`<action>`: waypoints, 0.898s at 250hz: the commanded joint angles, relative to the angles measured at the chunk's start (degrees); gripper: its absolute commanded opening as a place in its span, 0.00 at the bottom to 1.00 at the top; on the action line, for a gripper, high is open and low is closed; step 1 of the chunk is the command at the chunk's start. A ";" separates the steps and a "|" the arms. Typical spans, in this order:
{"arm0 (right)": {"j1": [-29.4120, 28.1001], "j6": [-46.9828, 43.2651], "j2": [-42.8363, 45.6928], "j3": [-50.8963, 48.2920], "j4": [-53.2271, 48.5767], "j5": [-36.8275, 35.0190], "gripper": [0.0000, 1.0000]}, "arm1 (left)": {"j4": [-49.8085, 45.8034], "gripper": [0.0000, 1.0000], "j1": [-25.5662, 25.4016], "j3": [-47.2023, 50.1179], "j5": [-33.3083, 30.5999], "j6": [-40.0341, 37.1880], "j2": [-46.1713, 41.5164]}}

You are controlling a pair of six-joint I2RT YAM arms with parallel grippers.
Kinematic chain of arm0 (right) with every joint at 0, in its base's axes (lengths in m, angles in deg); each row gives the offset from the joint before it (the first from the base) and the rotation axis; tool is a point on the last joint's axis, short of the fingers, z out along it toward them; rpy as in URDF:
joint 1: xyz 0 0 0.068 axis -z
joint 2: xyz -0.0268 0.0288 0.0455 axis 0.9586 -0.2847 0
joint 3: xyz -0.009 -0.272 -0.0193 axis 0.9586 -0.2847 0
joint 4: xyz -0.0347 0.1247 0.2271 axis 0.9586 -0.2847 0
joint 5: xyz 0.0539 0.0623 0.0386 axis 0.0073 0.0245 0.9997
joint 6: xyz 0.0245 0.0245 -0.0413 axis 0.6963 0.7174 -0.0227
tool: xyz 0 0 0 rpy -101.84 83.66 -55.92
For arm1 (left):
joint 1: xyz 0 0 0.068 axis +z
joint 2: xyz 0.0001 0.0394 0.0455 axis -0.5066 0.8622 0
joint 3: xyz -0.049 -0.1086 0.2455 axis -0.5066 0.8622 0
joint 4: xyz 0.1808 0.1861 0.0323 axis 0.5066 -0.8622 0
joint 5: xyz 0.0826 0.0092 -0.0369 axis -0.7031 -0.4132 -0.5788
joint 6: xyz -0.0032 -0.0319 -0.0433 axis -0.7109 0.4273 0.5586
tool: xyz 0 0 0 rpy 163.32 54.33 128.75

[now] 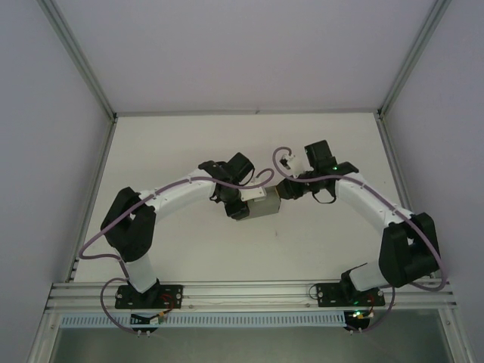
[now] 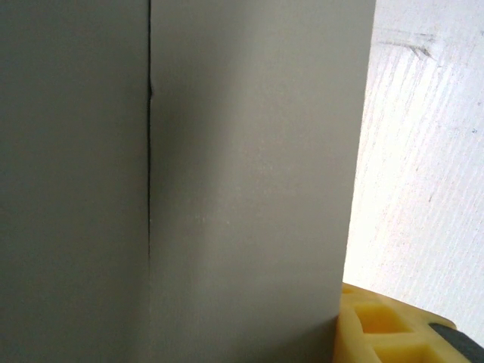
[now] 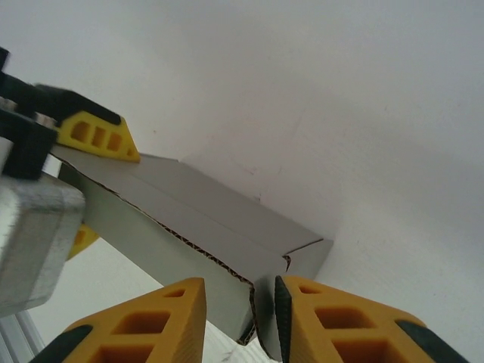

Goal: Assemble paper box

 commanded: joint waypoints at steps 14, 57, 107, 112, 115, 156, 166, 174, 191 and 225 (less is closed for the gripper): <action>-0.90 -0.89 -1.18 1.59 -1.81 -3.78 0.24 | -1.59 0.29 0.75 -1.03 0.65 -1.14 1.62; -2.55 3.17 -0.08 1.19 -0.28 -7.19 0.11 | -1.50 0.29 0.74 -1.29 0.65 -0.94 1.79; -5.38 12.66 0.82 -1.02 3.30 -10.84 0.00 | -0.49 0.29 0.70 -1.56 0.60 -0.41 2.54; -5.84 13.57 1.05 -1.52 3.86 -10.85 0.00 | -0.44 0.29 0.53 -1.62 0.53 -0.23 2.69; -6.09 14.00 1.17 -1.81 4.40 -10.85 0.00 | -0.36 0.29 0.71 -1.69 0.50 -0.16 2.72; -8.54 20.07 3.17 -8.79 14.04 -13.86 0.00 | 0.29 0.30 0.79 -1.82 0.47 0.22 3.39; -8.67 20.37 3.38 -10.91 16.89 -14.50 0.00 | 0.44 0.30 0.81 -1.76 0.60 0.22 3.34; -8.79 20.88 3.39 -12.34 18.87 -15.65 0.00 | 0.45 0.30 0.86 -1.78 0.53 0.11 3.40; -8.97 21.80 3.48 -15.26 22.87 -16.50 0.00 | 0.53 0.30 0.87 -1.68 0.22 0.08 3.55; -10.93 20.95 5.05 -20.80 28.14 -17.84 0.00 | 0.28 0.31 1.18 -1.86 -0.12 0.08 3.75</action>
